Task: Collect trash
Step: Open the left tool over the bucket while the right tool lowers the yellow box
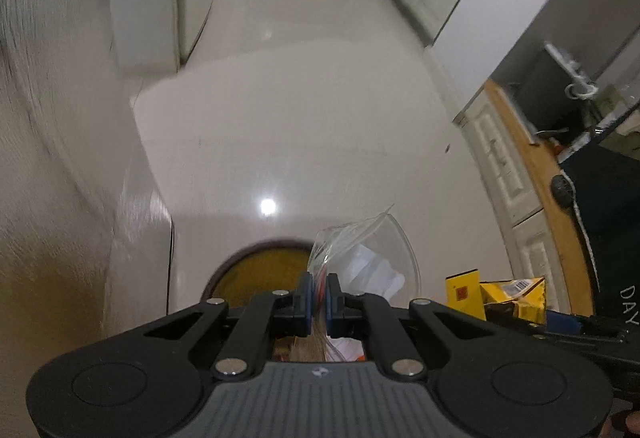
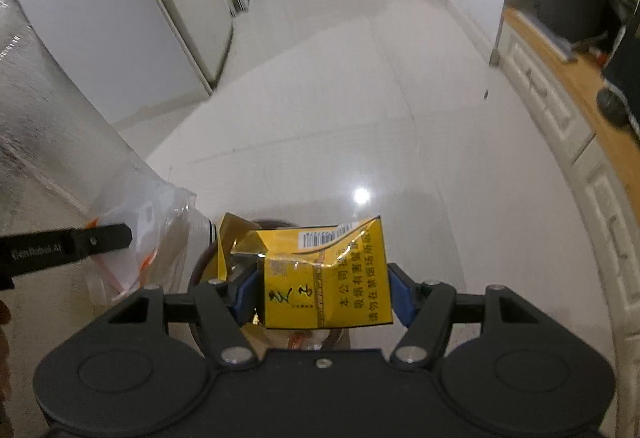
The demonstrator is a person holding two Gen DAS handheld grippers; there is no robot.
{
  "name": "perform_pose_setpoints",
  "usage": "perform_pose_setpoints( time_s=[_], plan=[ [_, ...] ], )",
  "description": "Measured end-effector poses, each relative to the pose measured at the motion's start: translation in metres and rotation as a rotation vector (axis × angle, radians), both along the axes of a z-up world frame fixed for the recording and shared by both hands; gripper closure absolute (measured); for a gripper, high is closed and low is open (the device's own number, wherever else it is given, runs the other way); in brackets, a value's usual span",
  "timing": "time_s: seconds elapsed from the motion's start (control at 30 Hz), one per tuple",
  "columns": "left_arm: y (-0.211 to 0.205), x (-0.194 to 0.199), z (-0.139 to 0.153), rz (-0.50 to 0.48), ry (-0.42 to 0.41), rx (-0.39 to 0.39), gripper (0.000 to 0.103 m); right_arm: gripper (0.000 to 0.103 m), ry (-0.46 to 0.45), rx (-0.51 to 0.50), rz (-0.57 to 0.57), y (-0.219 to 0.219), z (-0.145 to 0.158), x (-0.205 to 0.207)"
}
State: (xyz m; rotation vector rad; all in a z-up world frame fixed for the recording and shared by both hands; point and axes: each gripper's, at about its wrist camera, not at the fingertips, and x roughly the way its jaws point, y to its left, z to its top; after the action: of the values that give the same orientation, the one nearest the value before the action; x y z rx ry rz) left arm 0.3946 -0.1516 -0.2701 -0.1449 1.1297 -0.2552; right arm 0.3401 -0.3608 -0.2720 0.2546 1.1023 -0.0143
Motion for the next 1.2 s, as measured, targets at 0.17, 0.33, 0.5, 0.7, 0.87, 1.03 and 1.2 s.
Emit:
perform_pose_setpoints(
  time_s=[0.17,0.33,0.5,0.7,0.87,1.03,1.2],
  plan=[
    [0.019,0.016,-0.037,0.1,0.1,-0.039,0.097,0.037,0.043,-0.007,0.021,0.007,-0.018,0.01],
    [0.029,0.025,-0.068,0.162,0.182,-0.027,0.096,0.037,0.079,-0.002,0.027,0.007,-0.035,0.016],
    [0.035,0.033,-0.09,0.203,0.25,0.003,0.082,0.037,0.106,0.008,0.049,0.01,-0.049,0.027],
    [0.04,0.037,-0.106,0.187,0.292,0.082,0.06,0.037,0.132,0.026,0.077,0.013,-0.063,0.039],
    [0.047,0.041,-0.107,0.175,0.288,0.137,0.057,0.037,0.158,0.036,0.119,0.023,-0.073,0.044],
    [0.053,0.041,-0.107,0.152,0.283,0.192,0.045,0.036,0.164,0.029,0.182,0.038,-0.079,0.046],
    [0.054,0.041,-0.111,0.11,0.294,0.236,0.029,0.023,0.152,0.024,0.219,0.045,-0.082,0.049]
  ],
)
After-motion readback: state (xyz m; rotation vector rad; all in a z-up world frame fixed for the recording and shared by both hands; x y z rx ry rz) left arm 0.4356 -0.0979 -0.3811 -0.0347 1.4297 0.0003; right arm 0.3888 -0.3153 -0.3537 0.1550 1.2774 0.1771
